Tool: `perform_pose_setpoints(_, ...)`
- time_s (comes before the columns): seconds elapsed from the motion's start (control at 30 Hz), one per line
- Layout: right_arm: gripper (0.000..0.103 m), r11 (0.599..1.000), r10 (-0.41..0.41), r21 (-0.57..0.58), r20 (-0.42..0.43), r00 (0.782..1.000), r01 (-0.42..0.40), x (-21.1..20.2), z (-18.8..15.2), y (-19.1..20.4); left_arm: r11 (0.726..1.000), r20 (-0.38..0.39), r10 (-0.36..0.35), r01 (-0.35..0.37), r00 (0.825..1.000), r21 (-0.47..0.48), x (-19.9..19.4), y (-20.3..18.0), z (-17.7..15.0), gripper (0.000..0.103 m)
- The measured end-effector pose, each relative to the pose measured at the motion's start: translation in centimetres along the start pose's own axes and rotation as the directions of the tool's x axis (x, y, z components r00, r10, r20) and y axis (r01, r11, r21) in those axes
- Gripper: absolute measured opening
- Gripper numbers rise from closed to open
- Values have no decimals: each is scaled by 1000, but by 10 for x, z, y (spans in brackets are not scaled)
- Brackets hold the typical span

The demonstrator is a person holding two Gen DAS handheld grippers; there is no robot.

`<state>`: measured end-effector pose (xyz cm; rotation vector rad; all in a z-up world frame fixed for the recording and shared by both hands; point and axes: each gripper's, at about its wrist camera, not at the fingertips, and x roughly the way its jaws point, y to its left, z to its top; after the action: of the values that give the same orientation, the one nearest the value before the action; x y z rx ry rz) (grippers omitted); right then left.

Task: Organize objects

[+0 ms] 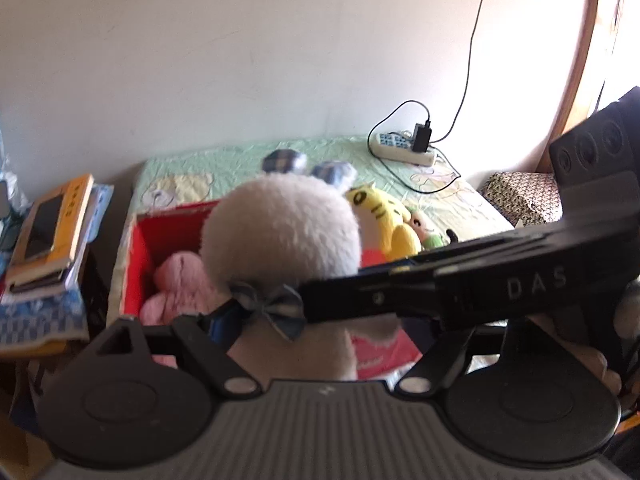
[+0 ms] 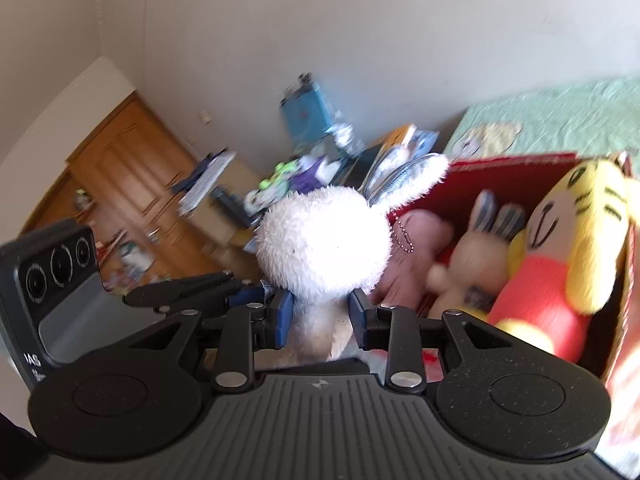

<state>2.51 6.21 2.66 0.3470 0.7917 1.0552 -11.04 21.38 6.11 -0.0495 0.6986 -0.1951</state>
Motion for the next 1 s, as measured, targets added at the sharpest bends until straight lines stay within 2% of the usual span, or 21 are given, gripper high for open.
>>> perform_pose_setpoints(0.13, 34, 996, -83, 26, 57, 995, 82, -1, 8, -7, 997, 6, -67, 67, 998, 26, 18, 8, 12, 81)
perform_pose_setpoints(0.27, 34, 987, -152, 68, 74, 986, 147, 1, 14, -19, 993, -7, -116, 116, 993, 35, 39, 13, 19, 81)
perform_pose_setpoints(0.57, 33, 955, -283, 105, 54, 957, 277, 11, 18, -39, 981, -82, -195, 195, 977, -2, 86, 20, 17, 81)
perform_pose_setpoints(0.83, 33, 932, -346, 125, 38, 937, 339, 15, 14, -54, 974, -135, -225, 227, 965, 1, 114, 21, 12, 82)
perform_pose_setpoints(1.0, 33, 921, -361, 165, 20, 932, 353, 19, 13, -64, 969, -159, -244, 246, 957, -5, 126, 26, 12, 83)
